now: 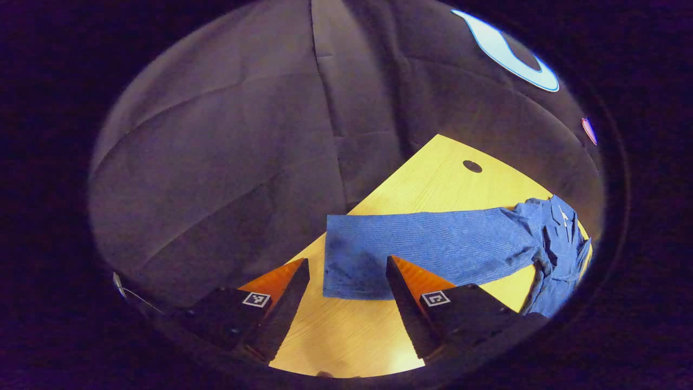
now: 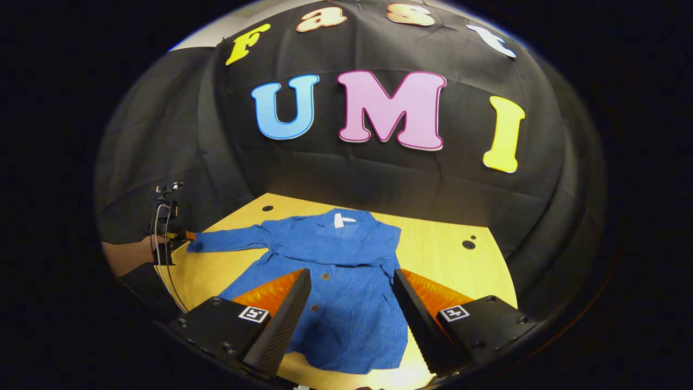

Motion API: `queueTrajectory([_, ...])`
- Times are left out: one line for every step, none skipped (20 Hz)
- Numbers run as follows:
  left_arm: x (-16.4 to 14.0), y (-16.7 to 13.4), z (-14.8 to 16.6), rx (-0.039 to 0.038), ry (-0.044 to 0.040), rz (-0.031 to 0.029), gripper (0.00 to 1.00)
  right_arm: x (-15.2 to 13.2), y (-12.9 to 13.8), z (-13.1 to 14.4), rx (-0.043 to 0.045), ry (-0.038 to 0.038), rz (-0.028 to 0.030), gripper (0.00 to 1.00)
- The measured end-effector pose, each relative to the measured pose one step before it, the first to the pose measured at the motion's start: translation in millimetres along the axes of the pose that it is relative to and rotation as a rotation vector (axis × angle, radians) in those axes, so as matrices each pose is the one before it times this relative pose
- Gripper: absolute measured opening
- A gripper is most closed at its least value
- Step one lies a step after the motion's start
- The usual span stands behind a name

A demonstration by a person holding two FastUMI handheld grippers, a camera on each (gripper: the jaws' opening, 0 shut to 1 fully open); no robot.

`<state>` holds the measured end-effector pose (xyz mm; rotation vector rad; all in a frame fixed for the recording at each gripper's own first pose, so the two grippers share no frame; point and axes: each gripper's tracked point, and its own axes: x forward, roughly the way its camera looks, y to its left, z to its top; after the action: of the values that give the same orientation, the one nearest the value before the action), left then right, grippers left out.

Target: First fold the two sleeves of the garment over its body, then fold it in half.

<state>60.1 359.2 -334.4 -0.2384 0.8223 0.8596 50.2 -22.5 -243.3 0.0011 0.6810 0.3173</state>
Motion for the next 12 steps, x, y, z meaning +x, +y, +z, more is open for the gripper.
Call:
queueTrajectory([1.07, 0.44, -1.77, -0.00121, 0.03046, 0.00104, 0.84, -0.83, -1.17, -1.04, -0.00360, 0.00289, -0.00350, 0.98])
queueTrajectory([-1.29, 4.89, -2.13, 0.00470, 0.02623, 0.01672, 0.84, -0.59, -1.60, 0.05, -0.00985, 0.00115, -0.00306, 0.98])
queueTrajectory([0.18, -2.78, -0.91, 0.00545, 0.02854, 0.00821, 0.84, -0.38, -2.49, -1.43, -0.00890, 0.00010, -0.00454, 0.98])
queueTrajectory([0.14, -2.00, -1.15, 0.00184, 0.02557, -0.00378, 0.84, -0.70, -0.87, -0.90, -0.00118, 0.00032, -0.00071, 0.98])
queueTrajectory([-3.14, 0.01, 5.71, -0.01673, -0.00628, -0.00910, 0.84, 0.23, 0.01, -2.47, 0.00278, 0.00460, 0.00234, 0.98])
queueTrajectory([1.98, 2.11, 4.84, -0.02074, -0.00288, -0.00880, 0.84, 0.59, 0.42, -3.53, 0.00092, 0.00700, 0.00397, 0.98])
queueTrajectory([-3.05, -0.28, -5.19, -0.01069, 0.00563, -0.00070, 0.83, 0.31, -0.36, -3.84, -0.00114, 0.01032, 0.00097, 0.98])
queueTrajectory([1.46, -0.23, -1.96, 0.00817, 0.00822, -0.00226, 0.84, 0.35, -0.09, -3.95, -0.00019, 0.01084, 0.00435, 0.98])
queueTrajectory([-2.18, 0.50, 2.20, 0.01458, 0.00311, -0.01188, 0.84, 0.73, 0.87, -4.14, 0.00412, 0.01246, 0.00727, 0.98])
queueTrajectory([-2.49, 0.66, 2.41, 0.01800, 0.01325, -0.01319, 0.75, 0.67, -0.20, -2.62, 0.00428, 0.00571, 0.00626, 0.98])
queueTrajectory([-4.92, 1.33, 4.97, 0.00686, 0.00068, -0.01605, 0.70, 1.15, 1.41, -1.45, 0.00507, 0.00488, 0.00530, 0.98])
queueTrajectory([-2.27, -6.77, -1.76, 0.00000, 0.00220, -0.01236, 0.59, 0.45, 0.52, -1.59, 0.00373, 0.00268, 0.00509, 0.98])
